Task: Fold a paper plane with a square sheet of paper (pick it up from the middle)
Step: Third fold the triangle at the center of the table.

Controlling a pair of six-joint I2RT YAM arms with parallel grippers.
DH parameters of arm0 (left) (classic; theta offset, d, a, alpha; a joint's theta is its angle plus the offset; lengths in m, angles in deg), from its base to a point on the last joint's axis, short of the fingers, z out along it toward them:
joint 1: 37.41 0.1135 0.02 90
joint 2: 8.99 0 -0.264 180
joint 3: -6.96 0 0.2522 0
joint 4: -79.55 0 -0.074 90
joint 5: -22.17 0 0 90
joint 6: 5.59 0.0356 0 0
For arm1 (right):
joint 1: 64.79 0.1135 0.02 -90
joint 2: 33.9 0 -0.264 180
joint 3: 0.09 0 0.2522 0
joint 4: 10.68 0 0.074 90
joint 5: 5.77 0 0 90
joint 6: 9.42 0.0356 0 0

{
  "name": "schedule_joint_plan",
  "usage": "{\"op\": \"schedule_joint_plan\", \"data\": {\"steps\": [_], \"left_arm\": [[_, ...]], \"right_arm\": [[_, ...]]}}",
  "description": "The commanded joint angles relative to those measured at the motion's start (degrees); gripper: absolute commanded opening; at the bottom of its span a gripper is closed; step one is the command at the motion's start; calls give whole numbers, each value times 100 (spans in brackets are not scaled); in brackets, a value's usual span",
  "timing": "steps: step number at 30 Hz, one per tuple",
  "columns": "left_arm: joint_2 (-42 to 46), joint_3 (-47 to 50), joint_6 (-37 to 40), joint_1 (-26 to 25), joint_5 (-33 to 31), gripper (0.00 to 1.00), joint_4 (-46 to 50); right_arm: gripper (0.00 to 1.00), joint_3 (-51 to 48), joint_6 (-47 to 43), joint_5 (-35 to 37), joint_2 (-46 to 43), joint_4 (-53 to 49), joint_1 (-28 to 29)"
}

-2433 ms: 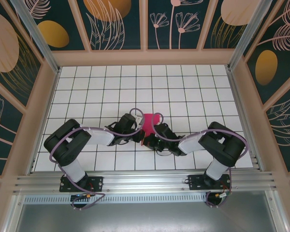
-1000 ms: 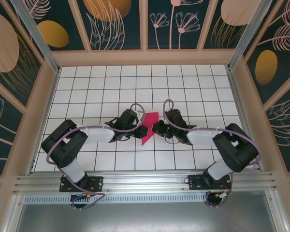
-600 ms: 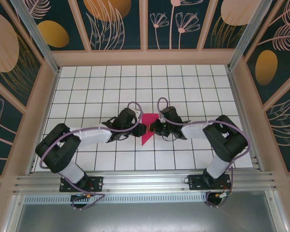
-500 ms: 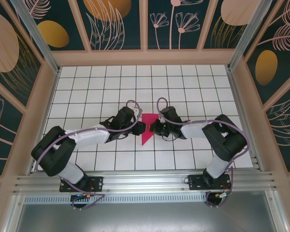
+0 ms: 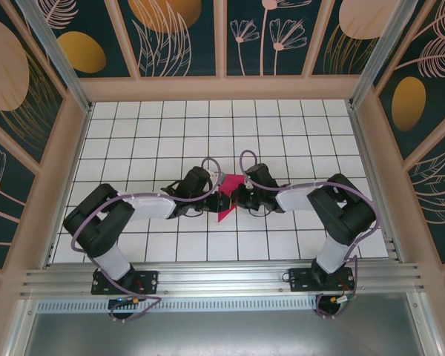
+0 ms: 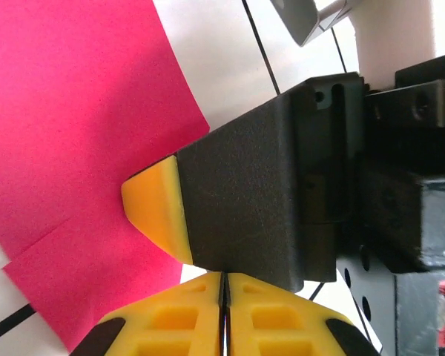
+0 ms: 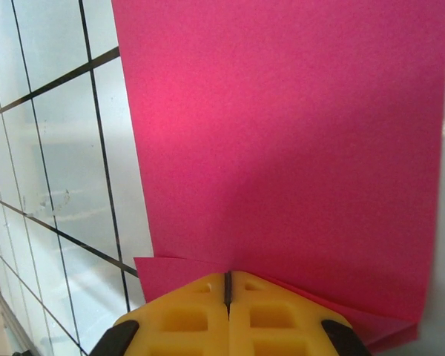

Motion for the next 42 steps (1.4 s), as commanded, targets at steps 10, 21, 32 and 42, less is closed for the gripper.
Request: {"op": "schedule_joint_plan", "data": {"steps": [10,21,32,42], "left_arm": [[-649,-19,-108,-24,207,8,280],[156,433,-197,-24,212,4,-236],[-361,185,-113,-23,166,4,95],[-266,720,-148,-24,8,3,299]], "right_arm": [[0,13,-99,-112,-258,-43,-23],[0,-128,17,-135,-179,145,-34],[0,-91,-38,-28,-179,-10,-32],[0,24,-146,73,-168,-193,-32]]}}
